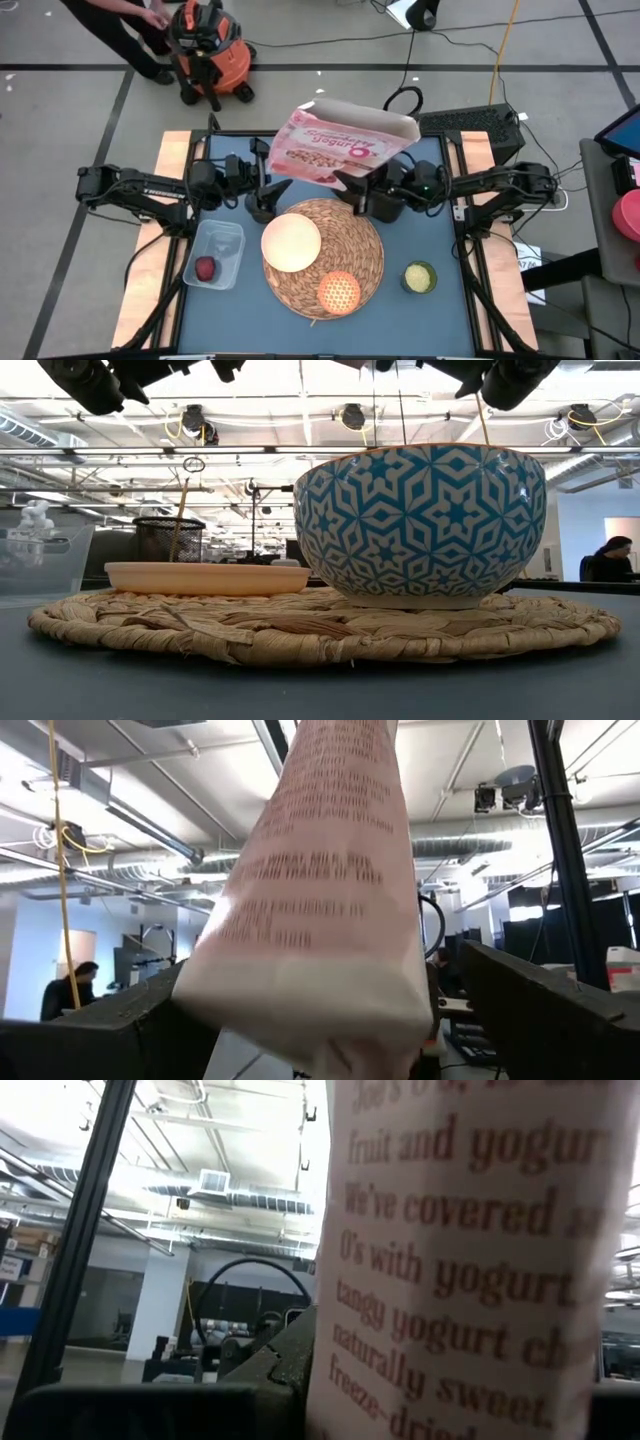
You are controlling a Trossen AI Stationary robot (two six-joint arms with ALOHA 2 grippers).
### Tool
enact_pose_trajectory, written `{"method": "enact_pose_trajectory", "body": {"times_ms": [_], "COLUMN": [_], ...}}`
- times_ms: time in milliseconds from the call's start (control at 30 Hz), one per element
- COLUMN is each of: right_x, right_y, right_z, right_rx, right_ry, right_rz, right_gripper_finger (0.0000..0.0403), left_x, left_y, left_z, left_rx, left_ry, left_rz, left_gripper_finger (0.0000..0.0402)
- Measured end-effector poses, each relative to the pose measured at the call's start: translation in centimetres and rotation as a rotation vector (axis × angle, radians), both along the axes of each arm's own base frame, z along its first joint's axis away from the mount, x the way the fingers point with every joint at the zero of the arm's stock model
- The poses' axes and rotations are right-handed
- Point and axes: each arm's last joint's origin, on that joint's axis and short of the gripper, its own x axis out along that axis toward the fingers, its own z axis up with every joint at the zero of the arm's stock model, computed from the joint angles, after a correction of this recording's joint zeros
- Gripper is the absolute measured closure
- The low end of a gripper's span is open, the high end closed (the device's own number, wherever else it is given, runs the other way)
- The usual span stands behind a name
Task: Arrange a breakfast setting
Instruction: Pour the cereal into the orange bowl
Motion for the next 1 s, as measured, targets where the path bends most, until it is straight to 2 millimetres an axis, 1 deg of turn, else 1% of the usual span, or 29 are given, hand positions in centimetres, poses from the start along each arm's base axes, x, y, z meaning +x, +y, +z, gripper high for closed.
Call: {"method": "enact_pose_trajectory", "body": {"times_ms": [300, 433, 567, 667, 767, 1000], "right_x": [0.8, 1.5, 3.0, 4.4, 5.3, 5.8], "right_y": [-0.1, -0.1, -0.2, -0.3, -0.4, -0.4], "right_z": [-1.1, -0.7, 0.0, -0.1, -0.2, 0.0], "right_rx": [-0.005, -0.025, -0.056, -0.072, -0.073, -0.087], "right_ry": [-0.038, -0.074, -0.105, -0.102, -0.099, -0.109], "right_rz": [-0.003, -0.013, 0.011, 0.03, 0.033, 0.02], "right_gripper_finger": [0.0305, 0.0305, 0.0305, 0.0305, 0.0305, 0.0305], "left_x": [0.0, -0.1, -0.2, -0.3, -0.3, -0.3], "left_y": [0.0, 0.0, 0.0, 0.0, 0.0, -0.2], "left_z": [0.1, 0.1, 0.4, 0.4, 0.4, 0.5], "left_rx": [0.027, 0.045, 0.034, 0.016, 0.004, -0.038], "left_ry": [-0.002, -0.01, -0.045, -0.049, -0.05, -0.059], "left_rz": [0.016, 0.029, 0.015, 0.002, -0.007, -0.041], "left_gripper_finger": [0.0018, 0.0018, 0.0018, 0.0018, 0.0018, 0.0018]}}
